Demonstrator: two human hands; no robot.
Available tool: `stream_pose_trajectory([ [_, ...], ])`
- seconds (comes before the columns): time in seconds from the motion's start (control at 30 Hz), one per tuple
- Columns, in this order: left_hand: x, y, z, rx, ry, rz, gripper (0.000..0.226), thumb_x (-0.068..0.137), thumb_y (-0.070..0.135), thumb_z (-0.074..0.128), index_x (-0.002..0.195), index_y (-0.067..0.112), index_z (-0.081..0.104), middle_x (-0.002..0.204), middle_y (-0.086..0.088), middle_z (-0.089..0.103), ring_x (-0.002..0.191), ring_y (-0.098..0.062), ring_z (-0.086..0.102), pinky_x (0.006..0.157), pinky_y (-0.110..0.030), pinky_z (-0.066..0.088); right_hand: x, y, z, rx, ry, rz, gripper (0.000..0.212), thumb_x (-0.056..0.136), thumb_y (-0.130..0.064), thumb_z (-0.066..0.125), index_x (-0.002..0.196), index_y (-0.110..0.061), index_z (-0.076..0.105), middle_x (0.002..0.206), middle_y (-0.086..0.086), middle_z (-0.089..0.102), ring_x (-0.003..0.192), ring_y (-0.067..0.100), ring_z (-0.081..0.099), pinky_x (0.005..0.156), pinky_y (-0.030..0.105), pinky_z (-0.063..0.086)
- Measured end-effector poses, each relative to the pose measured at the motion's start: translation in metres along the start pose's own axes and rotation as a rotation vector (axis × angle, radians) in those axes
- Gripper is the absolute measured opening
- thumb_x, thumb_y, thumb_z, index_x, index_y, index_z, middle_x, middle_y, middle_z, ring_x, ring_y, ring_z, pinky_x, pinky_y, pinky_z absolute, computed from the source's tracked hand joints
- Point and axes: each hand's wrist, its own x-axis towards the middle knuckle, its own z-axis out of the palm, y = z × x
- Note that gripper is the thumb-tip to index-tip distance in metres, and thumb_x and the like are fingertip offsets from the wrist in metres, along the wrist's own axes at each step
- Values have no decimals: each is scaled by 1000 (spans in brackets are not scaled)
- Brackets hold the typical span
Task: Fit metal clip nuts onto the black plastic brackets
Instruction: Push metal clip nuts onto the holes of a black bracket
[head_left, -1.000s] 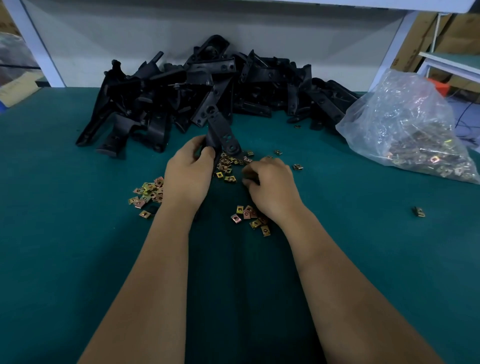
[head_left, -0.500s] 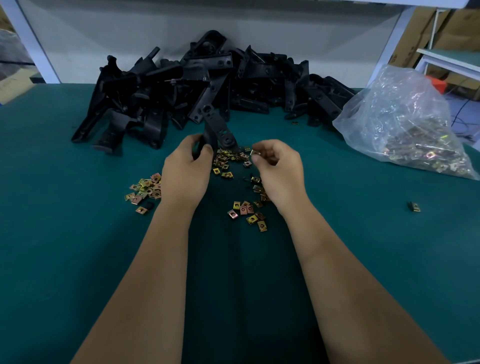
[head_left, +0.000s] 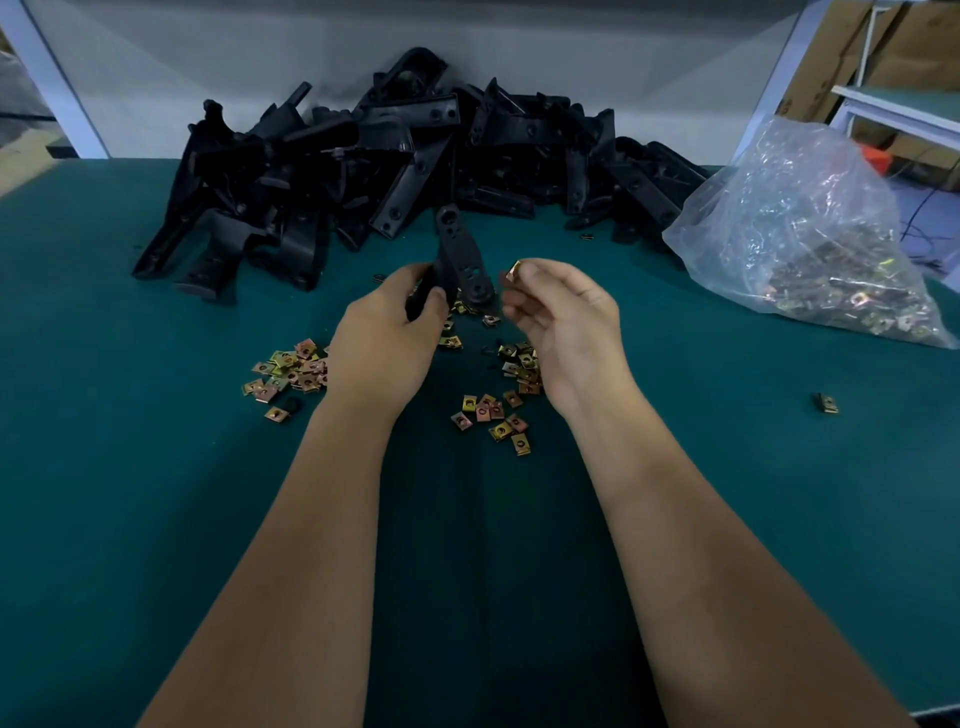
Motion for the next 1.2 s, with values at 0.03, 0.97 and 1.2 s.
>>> stream_pose_trajectory([
  [0.03,-1,1,0,6,-5,14,35,100,37,49,134,32,56,97,11,60,90,-14,57,73,-27,42,0,0,0,22,8,2,10,91,-1,63,87,-7,70,83,7,71,72,15,65,70,26,55],
  [0.97,-5,5,6,150,-21,148,32,95,34,58,126,35,62,101,8,70,89,-15,62,68,-26,42,-1,-2,2,130,111,107,20,92,-3,63,74,-12,60,71,3,72,62,11,66,61,23,54],
  [1.2,-6,5,8,170,-1,182,31,93,34,60,124,36,63,103,6,72,94,-17,63,69,-26,40,-2,-1,3,170,162,108,25,91,-1,64,69,-12,58,66,3,70,56,10,65,53,23,53],
])
